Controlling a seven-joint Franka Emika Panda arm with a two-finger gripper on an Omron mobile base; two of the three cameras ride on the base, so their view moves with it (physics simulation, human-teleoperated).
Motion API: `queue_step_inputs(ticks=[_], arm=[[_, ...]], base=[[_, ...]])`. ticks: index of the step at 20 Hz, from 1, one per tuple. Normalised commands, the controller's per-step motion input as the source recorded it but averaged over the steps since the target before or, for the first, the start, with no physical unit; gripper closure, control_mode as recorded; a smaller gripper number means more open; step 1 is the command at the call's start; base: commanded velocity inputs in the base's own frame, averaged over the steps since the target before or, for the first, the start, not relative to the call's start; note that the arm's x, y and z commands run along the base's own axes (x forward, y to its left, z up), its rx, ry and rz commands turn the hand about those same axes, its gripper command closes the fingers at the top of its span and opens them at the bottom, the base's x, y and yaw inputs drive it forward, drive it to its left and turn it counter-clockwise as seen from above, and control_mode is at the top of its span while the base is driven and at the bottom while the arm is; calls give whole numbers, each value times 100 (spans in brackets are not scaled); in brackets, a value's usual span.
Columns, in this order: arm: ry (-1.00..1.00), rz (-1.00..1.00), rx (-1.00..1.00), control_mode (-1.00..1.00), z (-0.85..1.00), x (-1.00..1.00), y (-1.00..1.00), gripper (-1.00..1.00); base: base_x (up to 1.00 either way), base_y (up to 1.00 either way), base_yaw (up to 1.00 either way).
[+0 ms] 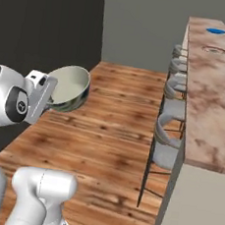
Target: Move the bowls from the cabinet to the plates on the dining table.
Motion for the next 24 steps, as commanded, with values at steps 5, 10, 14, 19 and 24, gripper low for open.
queue_step_inputs(ticks=[5, 10, 14, 19, 24], arm=[[0, 0, 0, 100, 0, 0, 0, 100], [0, 0, 0, 100, 0, 0, 0, 100], [0, 0, 0, 100, 0, 0, 0, 100], [0, 0, 0, 100, 0, 0, 0, 100], [0, 0, 0, 100, 0, 0, 0, 100]], base=[[100, 60, -37], [100, 80, -32], [100, 89, -26], [100, 80, -25], [100, 73, -27]])
